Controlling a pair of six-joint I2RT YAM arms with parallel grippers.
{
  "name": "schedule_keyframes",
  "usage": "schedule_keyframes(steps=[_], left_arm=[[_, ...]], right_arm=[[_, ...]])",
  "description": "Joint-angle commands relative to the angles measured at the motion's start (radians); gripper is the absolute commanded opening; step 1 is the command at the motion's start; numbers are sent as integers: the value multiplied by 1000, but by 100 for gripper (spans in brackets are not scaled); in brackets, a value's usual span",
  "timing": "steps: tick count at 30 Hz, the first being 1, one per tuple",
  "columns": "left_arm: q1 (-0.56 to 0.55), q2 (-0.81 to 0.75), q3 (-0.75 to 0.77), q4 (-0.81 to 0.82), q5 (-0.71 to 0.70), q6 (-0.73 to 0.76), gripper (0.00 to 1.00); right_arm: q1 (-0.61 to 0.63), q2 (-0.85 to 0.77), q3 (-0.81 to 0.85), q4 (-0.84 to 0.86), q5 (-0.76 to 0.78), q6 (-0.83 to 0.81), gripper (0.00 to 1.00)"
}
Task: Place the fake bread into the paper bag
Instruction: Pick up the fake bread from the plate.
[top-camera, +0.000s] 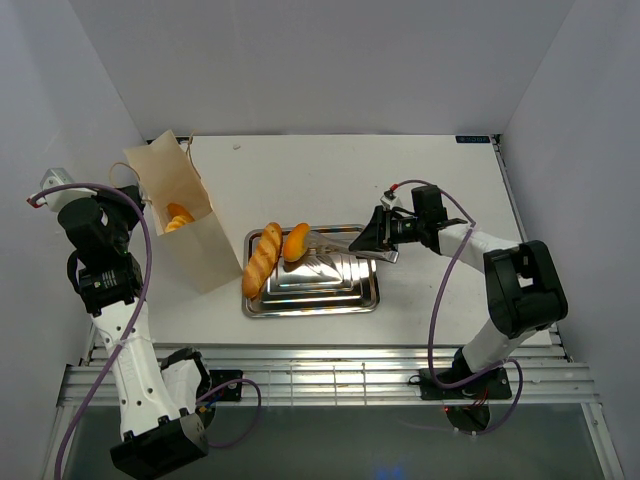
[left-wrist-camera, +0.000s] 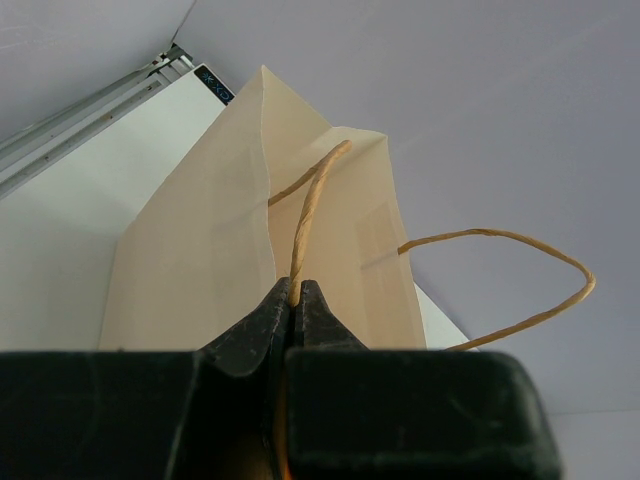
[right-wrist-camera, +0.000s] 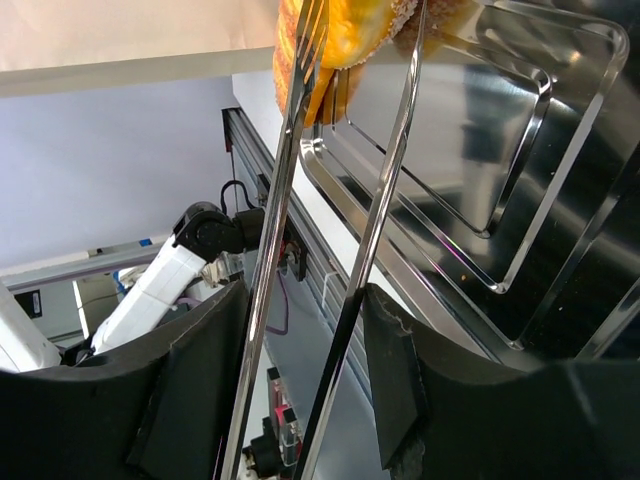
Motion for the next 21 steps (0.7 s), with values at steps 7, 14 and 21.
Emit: schedule_keyframes(steps=[7, 14, 21], left_arm=[[2, -15, -6, 4, 18, 10, 0], [0, -16, -2, 1, 16, 13, 0], [0, -15, -3, 1, 19, 11, 0]], right_arm=[[-13, 34, 21, 126, -60, 29, 56], [-19, 60, 13, 211, -90, 88, 55], [-21, 85, 7, 269, -94, 129, 54]])
